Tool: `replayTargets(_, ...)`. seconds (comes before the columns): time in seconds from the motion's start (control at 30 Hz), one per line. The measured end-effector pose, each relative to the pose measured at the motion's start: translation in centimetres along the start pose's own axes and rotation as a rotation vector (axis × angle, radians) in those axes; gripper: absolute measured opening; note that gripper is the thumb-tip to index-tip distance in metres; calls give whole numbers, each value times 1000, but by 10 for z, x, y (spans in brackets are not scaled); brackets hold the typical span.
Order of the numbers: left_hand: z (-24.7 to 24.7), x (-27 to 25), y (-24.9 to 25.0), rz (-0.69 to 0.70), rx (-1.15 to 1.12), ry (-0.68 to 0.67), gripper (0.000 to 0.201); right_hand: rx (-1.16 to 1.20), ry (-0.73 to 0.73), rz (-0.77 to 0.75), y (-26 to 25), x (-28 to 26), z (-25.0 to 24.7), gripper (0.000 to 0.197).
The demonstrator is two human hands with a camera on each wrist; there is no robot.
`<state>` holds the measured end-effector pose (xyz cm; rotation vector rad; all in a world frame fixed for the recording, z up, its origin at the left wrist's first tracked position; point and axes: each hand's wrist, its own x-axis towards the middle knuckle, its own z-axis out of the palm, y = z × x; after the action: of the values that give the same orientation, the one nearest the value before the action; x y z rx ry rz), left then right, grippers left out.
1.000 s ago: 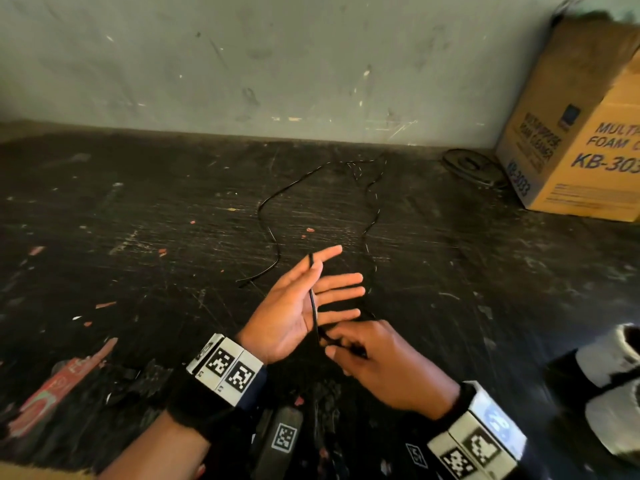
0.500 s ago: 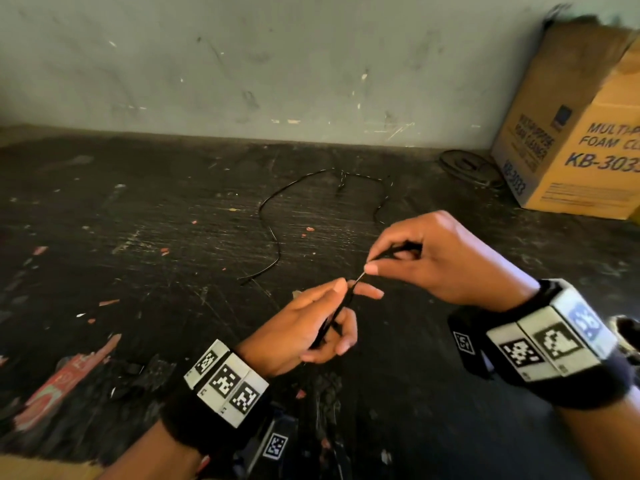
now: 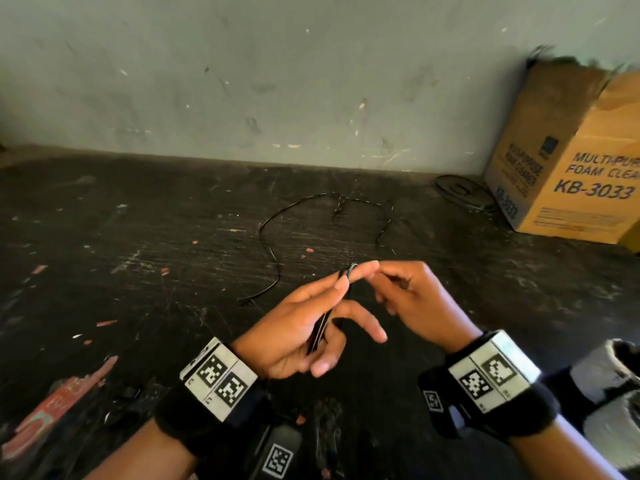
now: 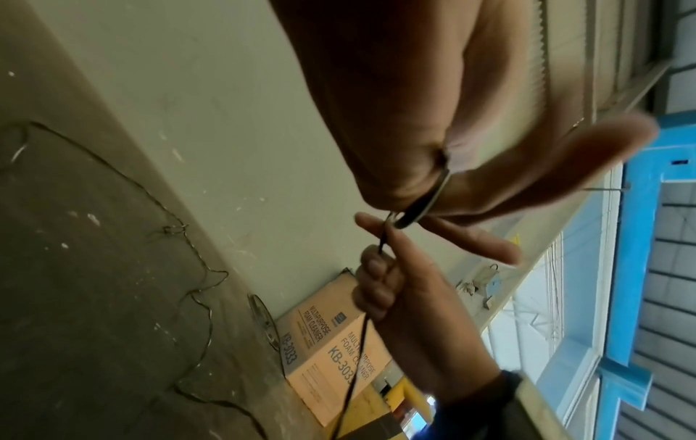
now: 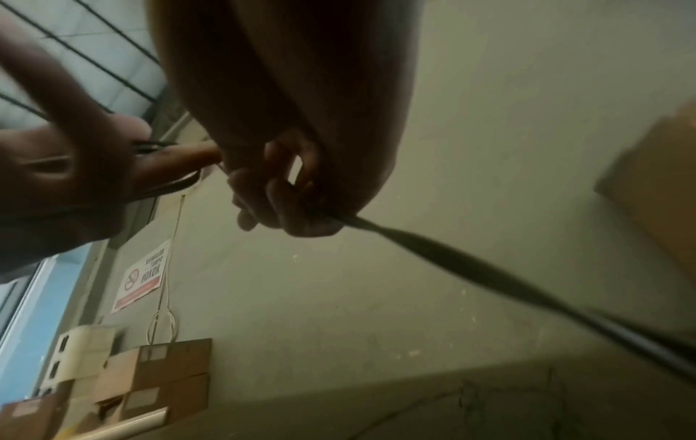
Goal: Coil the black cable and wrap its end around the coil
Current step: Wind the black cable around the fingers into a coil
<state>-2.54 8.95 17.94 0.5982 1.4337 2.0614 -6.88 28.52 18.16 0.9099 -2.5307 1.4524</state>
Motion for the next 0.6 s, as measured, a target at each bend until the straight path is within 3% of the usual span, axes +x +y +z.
replayTargets(0.1, 0, 5, 5, 19, -126, 33, 45, -2, -17, 24, 2, -6, 18, 21)
replayTargets(0.23, -6, 14, 14, 122, -185, 151, 49, -18, -193, 107, -5, -17, 45, 25)
replayTargets(0.37, -17, 19, 16, 164, -40, 323, 47, -74, -383, 87, -29, -23, 60, 15)
replayTargets(0.6, -24, 23, 5, 234, 10, 478, 57, -208, -514, 81, -53, -18, 63, 19)
